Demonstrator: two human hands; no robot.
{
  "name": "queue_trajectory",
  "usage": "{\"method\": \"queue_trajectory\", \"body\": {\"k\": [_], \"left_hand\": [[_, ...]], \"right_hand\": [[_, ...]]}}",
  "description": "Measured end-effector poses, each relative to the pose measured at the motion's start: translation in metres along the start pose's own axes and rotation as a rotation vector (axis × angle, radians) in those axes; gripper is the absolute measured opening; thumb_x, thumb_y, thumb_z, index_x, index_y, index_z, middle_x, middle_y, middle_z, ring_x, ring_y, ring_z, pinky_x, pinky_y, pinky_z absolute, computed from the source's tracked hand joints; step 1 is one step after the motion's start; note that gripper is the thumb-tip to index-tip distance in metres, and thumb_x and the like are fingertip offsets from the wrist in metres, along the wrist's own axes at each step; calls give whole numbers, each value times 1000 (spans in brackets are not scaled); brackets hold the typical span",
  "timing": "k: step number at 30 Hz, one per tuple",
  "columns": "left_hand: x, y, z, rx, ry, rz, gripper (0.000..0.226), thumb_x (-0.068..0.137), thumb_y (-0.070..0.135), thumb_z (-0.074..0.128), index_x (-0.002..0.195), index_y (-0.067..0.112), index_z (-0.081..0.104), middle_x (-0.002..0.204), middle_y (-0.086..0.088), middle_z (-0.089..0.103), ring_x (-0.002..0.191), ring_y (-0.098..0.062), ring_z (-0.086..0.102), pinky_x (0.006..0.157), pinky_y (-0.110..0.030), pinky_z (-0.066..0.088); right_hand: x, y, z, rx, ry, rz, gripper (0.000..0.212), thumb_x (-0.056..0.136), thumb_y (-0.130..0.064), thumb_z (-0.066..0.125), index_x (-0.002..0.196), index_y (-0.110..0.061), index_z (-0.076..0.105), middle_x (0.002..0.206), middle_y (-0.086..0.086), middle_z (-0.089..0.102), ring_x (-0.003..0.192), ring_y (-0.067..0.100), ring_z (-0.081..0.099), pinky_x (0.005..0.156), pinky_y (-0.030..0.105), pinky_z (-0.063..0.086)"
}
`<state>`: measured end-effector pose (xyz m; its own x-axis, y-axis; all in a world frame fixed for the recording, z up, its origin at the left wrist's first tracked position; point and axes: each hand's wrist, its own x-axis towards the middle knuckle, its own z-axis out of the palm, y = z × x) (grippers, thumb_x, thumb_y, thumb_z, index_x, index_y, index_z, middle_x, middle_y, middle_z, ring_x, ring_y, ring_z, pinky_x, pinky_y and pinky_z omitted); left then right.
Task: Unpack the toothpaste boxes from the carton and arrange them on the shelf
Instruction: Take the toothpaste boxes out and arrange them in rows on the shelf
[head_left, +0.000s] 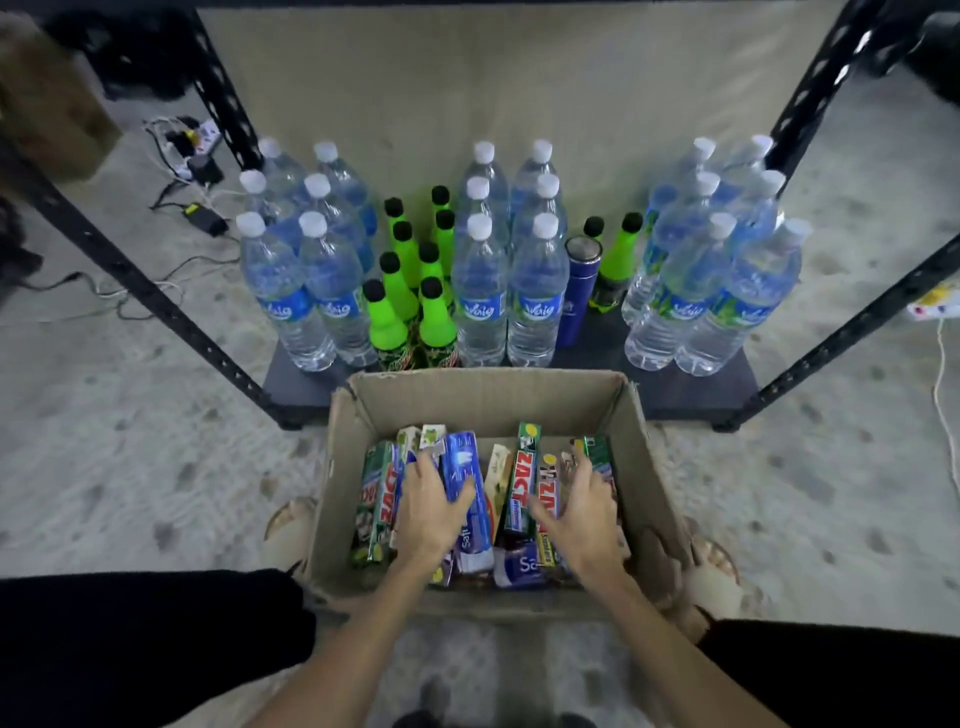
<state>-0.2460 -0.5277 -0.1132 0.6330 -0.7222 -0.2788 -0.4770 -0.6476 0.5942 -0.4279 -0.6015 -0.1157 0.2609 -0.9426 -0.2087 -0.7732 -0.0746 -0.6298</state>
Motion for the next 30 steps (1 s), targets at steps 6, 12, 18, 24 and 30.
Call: {"method": "queue_trajectory", "body": {"k": [6,12,18,24,30], "left_hand": [[6,-12,51,-18,-84,-120,94,86,58,66,153,16,16,127,-15,46,121,-33,44,98,-46,43],[7,-2,69,49,8,-152,93,91,47,65,157,12,9,130,-16,44,120,-29,43,96,-39,43],[1,-2,64,-32,57,-73,80,93,29,67,154,17,16,129,-10,53,120,-25,48,94,-38,47],[-9,11,38,-58,83,35,69,91,32,67,145,28,24,121,-1,61,105,-17,61,87,-40,57],[-18,39,-5,-31,178,104,61,90,35,68,140,28,34,117,1,64,97,-17,63,75,-35,54]], "right_hand": [[-3,22,48,-161,-78,186,113,73,-49,84,155,-20,12,134,16,55,124,31,54,105,44,43],[3,22,53,-182,27,157,109,72,-22,88,153,-23,14,118,13,65,107,28,64,94,44,53],[-6,21,39,-94,150,125,90,80,-11,78,153,-21,26,122,10,67,116,31,60,108,52,43],[-13,13,13,-54,256,18,72,85,-25,72,145,-31,34,119,-3,67,105,21,59,94,41,41],[-15,-2,-28,63,261,-98,67,84,-33,72,141,-35,37,110,-12,66,105,17,58,88,33,33]]}}
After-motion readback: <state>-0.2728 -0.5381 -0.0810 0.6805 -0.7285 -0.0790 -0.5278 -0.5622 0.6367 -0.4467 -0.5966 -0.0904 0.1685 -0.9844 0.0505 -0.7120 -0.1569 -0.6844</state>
